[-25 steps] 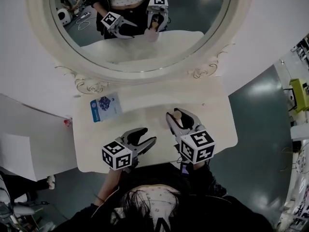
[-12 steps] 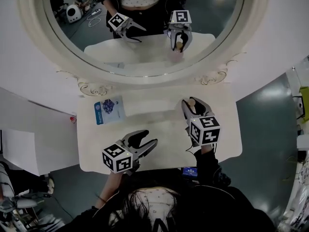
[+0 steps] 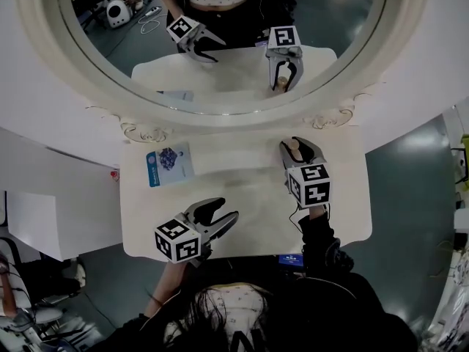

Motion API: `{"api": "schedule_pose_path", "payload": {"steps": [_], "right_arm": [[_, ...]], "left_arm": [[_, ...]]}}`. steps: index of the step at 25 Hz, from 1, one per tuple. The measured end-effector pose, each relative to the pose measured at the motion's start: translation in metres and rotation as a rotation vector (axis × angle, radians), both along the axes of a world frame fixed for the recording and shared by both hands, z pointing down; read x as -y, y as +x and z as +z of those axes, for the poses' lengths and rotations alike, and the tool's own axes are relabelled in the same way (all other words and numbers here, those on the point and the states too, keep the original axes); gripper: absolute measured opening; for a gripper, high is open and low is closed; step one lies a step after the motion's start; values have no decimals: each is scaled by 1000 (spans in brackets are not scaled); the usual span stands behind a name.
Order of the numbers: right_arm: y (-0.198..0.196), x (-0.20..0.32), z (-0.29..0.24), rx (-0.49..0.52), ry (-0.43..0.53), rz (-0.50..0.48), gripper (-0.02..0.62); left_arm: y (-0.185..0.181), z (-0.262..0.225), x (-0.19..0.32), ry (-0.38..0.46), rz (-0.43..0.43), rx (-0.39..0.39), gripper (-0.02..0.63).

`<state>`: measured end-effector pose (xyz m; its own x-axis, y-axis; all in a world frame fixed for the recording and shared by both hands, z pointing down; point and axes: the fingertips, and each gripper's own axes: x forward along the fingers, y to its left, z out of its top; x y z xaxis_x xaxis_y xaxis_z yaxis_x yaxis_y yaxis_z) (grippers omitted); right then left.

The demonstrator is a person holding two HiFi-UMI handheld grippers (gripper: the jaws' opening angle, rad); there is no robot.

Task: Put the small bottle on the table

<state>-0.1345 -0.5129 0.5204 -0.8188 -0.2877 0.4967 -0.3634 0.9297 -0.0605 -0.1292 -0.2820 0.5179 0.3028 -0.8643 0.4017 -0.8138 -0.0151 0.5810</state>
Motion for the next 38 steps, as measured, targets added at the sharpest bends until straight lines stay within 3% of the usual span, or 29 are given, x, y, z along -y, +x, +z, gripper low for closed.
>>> {"api": "schedule_pose_path", "payload": {"steps": [19, 26, 38], "right_arm": [[-27, 23, -2, 109, 53, 3, 141], [-25, 28, -4, 108, 107, 69, 179], [0, 1, -41, 157, 139, 140, 180]], "left_arm": [[-10, 0, -13, 2, -13, 7, 229], [-23, -1, -30, 6, -30, 19, 229], [-46, -8, -65, 40, -48, 28, 229]]}}
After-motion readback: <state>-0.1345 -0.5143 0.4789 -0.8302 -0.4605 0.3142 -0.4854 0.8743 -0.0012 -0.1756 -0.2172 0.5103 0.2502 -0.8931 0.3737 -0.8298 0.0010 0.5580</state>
